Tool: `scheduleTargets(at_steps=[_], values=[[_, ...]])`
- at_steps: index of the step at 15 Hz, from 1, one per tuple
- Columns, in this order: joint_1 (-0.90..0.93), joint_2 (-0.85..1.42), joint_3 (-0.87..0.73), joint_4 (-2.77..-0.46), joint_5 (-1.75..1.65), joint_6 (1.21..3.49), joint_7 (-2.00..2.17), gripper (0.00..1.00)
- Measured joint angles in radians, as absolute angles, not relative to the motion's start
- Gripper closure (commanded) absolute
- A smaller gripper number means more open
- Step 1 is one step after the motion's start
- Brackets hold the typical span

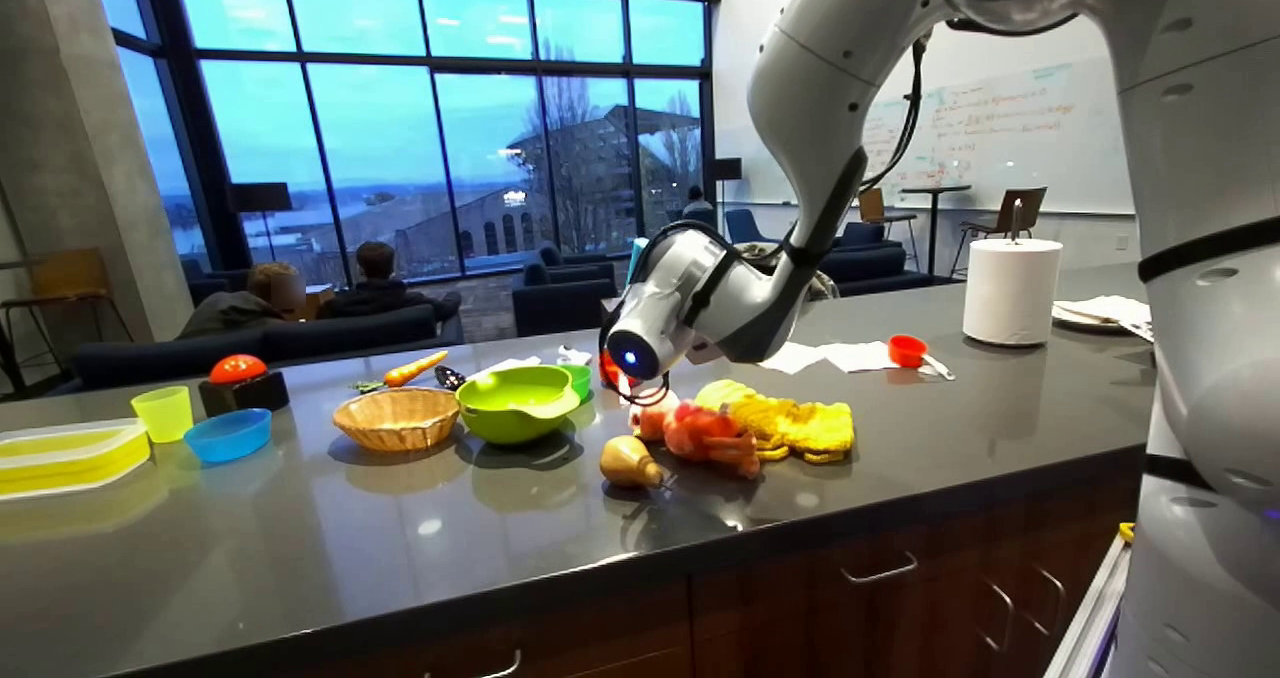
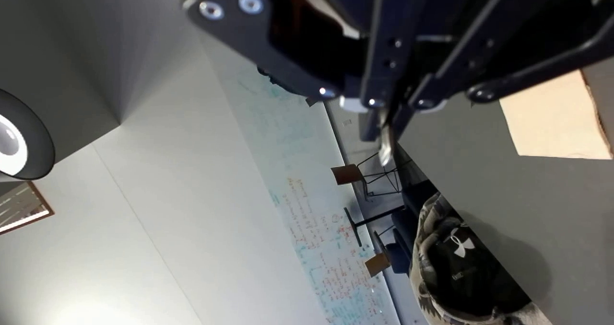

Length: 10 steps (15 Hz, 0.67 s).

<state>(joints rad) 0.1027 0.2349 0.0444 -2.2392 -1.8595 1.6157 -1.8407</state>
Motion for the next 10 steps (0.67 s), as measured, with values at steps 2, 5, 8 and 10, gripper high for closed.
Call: scheduleTargets(at_steps=[2, 5, 8, 10], values=[[0.103, 0.255, 0.044, -2.238, -1.855, 1.616, -1.817, 0.99], [0.102, 0.280, 0.044, -2.238, -1.853, 1.617, -1.792, 0.99], [0.101, 0.294, 0.044, -2.238, -1.851, 1.618, -1.778, 0.99], [0.100, 0.299, 0.045, -2.237, -1.851, 1.619, -1.769, 0.99]])
